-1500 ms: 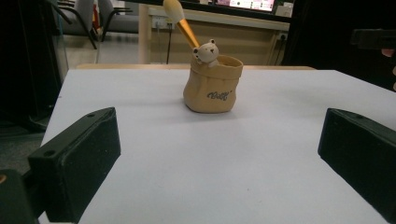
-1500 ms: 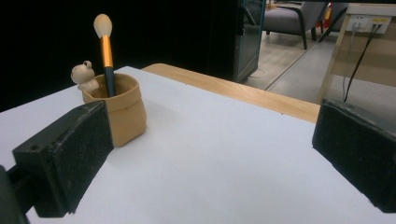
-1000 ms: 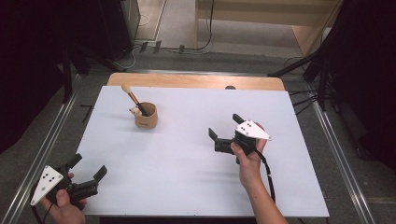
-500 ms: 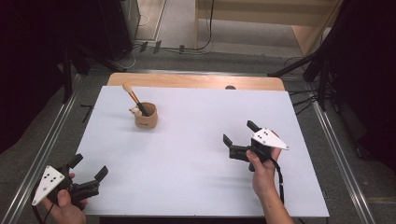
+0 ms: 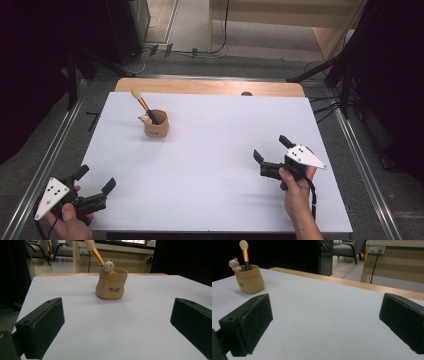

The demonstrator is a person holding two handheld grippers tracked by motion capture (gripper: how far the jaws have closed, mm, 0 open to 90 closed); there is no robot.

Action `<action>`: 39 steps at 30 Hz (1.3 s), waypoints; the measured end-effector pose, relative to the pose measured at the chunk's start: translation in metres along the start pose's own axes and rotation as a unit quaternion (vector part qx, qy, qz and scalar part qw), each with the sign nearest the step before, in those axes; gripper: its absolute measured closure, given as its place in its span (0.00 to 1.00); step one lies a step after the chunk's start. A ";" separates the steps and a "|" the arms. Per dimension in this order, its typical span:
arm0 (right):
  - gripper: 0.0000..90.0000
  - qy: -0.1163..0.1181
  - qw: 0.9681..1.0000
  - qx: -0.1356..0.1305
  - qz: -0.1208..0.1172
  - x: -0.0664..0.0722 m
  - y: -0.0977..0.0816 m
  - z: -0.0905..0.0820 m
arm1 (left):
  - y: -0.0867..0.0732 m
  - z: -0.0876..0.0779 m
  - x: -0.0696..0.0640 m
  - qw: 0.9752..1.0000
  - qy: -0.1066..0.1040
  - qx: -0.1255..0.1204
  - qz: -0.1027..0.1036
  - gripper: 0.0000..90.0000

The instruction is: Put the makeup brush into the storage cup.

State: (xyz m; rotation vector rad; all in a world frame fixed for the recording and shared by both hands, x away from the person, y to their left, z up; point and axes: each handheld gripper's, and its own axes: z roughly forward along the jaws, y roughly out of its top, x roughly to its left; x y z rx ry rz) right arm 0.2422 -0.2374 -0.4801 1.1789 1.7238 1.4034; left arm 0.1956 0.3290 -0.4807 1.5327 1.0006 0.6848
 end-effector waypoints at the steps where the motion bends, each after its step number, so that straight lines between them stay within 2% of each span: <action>1: 0.00 -0.002 1.000 0.001 0.000 -0.001 -0.001 -0.002 | 0.000 0.000 0.000 1.000 0.000 0.000 0.000 0.00; 13: 0.00 -0.011 1.000 0.004 0.008 -0.017 -0.013 -0.022 | 0.000 -0.001 0.001 1.000 0.003 0.001 -0.001 0.00; 22: 0.00 -0.019 0.999 0.001 0.028 -0.030 -0.022 -0.041 | -0.001 0.000 0.000 1.000 0.001 0.002 -0.002 0.00; 30: 0.00 -0.028 0.999 -0.003 0.035 -0.040 -0.028 -0.061 | -0.001 0.000 0.000 1.000 0.002 0.002 -0.003 0.00; 33: 0.00 -0.036 0.999 -0.001 0.038 -0.044 -0.032 -0.070 | -0.001 0.000 0.000 1.000 0.001 0.003 -0.002 0.00; 35: 0.00 -0.051 0.998 0.006 0.037 -0.047 -0.035 -0.078 | 0.000 0.000 0.000 1.000 0.000 0.002 -0.002 0.00; 39: 0.00 -0.062 0.997 -0.002 0.041 -0.053 -0.036 -0.094 | 0.001 -0.002 0.000 1.000 -0.001 0.002 0.002 0.00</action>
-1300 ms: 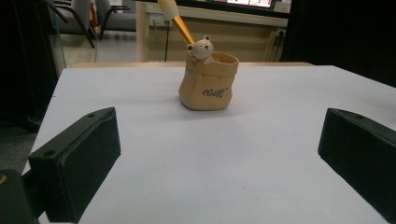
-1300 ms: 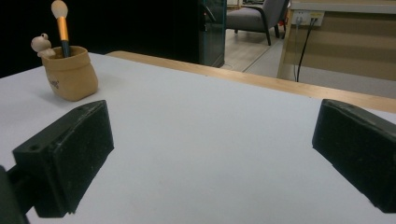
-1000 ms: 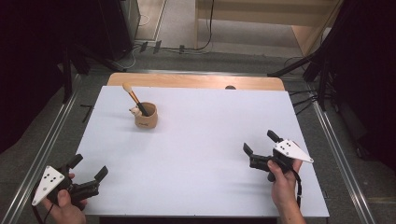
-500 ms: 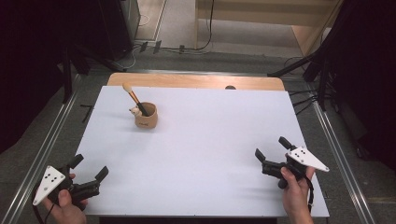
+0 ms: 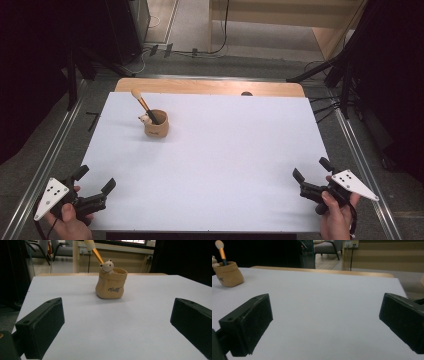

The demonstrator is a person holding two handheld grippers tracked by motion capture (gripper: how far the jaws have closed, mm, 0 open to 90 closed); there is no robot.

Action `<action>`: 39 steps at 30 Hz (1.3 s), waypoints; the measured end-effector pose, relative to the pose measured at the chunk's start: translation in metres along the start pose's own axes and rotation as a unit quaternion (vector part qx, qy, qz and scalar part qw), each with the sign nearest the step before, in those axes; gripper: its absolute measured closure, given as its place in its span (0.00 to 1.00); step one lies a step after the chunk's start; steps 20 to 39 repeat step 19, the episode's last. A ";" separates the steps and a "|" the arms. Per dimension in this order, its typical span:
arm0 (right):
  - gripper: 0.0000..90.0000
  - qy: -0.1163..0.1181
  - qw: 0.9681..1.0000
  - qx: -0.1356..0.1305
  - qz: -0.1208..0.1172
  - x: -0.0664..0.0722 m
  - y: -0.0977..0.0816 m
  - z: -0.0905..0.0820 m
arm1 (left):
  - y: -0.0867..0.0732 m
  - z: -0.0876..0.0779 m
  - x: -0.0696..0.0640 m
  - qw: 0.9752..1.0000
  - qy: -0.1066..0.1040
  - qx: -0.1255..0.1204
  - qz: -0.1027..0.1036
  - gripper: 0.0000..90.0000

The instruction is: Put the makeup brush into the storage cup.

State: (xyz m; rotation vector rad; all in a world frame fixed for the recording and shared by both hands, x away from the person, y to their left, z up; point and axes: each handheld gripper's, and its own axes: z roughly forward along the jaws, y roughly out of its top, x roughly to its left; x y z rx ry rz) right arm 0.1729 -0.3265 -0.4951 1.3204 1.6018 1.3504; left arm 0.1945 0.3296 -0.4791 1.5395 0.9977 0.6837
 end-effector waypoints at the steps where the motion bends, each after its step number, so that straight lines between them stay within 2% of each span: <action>1: 0.00 -0.003 1.000 -0.002 0.001 -0.002 0.000 -0.003 | 0.000 0.000 0.000 1.000 0.000 -0.001 0.000 0.00; 6: 0.00 -0.003 1.000 -0.004 0.006 -0.008 -0.003 -0.012 | 0.001 0.000 0.000 1.000 0.000 -0.002 0.000 0.00; 13: 0.00 0.007 1.000 0.002 0.000 -0.006 -0.006 -0.008 | 0.001 0.000 0.000 1.000 0.000 -0.001 0.000 0.00; 19: 0.00 0.012 1.000 -0.003 0.010 -0.006 -0.004 -0.010 | 0.002 0.000 0.000 1.000 -0.001 -0.002 0.002 0.00; 39: 0.00 0.012 1.000 -0.003 0.010 -0.006 -0.004 -0.010 | 0.002 0.000 0.000 1.000 -0.001 -0.002 0.002 0.00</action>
